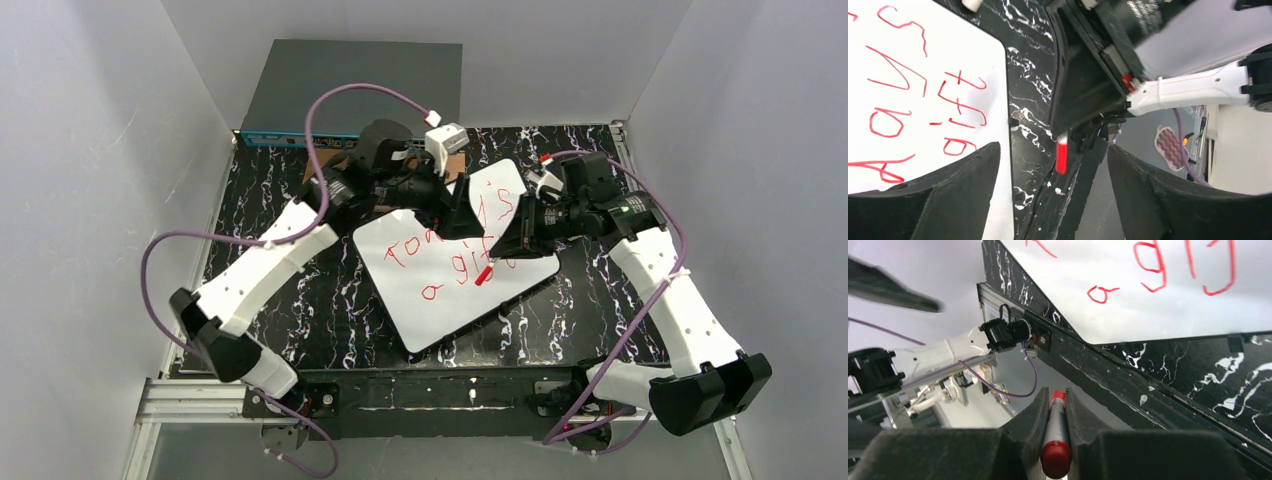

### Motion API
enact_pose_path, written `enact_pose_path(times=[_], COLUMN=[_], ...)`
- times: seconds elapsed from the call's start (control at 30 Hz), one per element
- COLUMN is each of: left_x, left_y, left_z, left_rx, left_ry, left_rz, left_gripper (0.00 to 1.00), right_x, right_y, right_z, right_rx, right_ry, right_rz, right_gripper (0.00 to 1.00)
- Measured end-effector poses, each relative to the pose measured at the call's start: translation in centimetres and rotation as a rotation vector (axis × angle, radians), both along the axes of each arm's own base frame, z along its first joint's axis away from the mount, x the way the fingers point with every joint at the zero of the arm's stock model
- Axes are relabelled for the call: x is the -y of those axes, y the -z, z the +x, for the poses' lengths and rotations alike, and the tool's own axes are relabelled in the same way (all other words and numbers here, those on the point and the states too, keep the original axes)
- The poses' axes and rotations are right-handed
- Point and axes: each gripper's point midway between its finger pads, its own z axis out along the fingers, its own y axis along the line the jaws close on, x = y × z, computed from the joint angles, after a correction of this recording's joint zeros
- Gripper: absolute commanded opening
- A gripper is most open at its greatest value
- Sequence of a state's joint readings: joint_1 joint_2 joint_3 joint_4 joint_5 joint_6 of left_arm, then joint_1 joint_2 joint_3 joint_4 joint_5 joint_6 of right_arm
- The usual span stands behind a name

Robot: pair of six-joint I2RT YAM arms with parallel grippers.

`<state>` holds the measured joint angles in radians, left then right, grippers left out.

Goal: Write a sentence on the whiteboard
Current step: Put down the whiteboard marker at the center of the board.

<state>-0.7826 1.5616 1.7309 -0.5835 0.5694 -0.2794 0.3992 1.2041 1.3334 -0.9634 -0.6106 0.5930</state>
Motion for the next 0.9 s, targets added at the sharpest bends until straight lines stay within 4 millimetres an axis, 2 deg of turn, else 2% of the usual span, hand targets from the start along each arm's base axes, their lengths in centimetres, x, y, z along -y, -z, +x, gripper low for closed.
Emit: enact_pose_path(times=[0.07,0.17,0.23,0.47,0.6,0.77,0.9], left_x=[-0.9,-2.2,-2.9,-5.9,-8.2,-13.0,-18.2], left_y=[-1.7,-3.4,-3.8,-2.3,-1.0,-0.1,-1.2], left_z=[-0.5,-1.2,-1.5,-0.4,0.6,1.7,1.9], left_rx=[0.050,0.104,0.123,0.137,0.140,0.151,0.162], left_ry=[-0.014,-0.034,-0.052,-0.191,-0.293,-0.489,-0.689], left_rz=[-0.034,-0.067,-0.072,0.017,0.116,0.249,0.286], left_gripper=[0.91,0.98,0.98,0.96,0.98,0.98,0.98], right_x=[1.1,2.9,4.1,6.3,7.2,9.1,12.9], right_y=[0.0,0.1,0.4,1.4,1.6,3.1,5.0], right_z=[0.1,0.6,0.9,1.7,2.0,2.3,3.6], right_rx=[-0.010,-0.018,-0.028,-0.053,-0.052,-0.066,-0.105], right_ry=[0.036,0.096,0.144,0.248,0.303,0.401,0.562], right_rz=[-0.009,-0.022,-0.034,-0.089,-0.118,-0.199,-0.277], right_gripper=[0.01,0.01,0.01,0.01,0.01,0.01,0.01])
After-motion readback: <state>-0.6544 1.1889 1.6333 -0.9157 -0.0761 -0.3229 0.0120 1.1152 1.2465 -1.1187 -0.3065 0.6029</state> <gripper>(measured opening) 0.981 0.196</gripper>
